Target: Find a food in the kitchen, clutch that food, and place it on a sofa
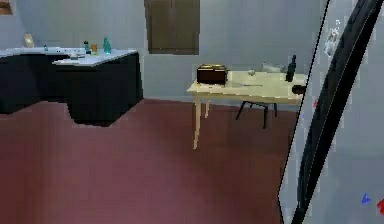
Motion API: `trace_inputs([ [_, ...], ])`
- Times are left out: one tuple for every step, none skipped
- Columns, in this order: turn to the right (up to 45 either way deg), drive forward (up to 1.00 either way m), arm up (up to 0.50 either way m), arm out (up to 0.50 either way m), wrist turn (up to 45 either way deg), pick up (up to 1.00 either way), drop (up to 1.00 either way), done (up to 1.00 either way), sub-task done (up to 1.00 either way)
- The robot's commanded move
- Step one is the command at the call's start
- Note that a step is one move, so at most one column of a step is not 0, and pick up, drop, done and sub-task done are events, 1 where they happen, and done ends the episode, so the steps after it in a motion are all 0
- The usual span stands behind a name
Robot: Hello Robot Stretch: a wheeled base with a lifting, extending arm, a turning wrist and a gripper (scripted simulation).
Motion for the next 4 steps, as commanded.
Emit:
trace_inputs([
  [0.0,0.65,0.00,0.00,0.0,0.00,0.00,0.00,0.00],
  [0.0,0.60,0.00,0.00,0.0,0.00,0.00,0.00,0.00],
  [33.0,0.00,0.00,0.00,0.0,0.00,0.00,0.00,0.00],
  [0.0,0.05,0.00,0.00,0.0,0.00,0.00,0.00,0.00],
])
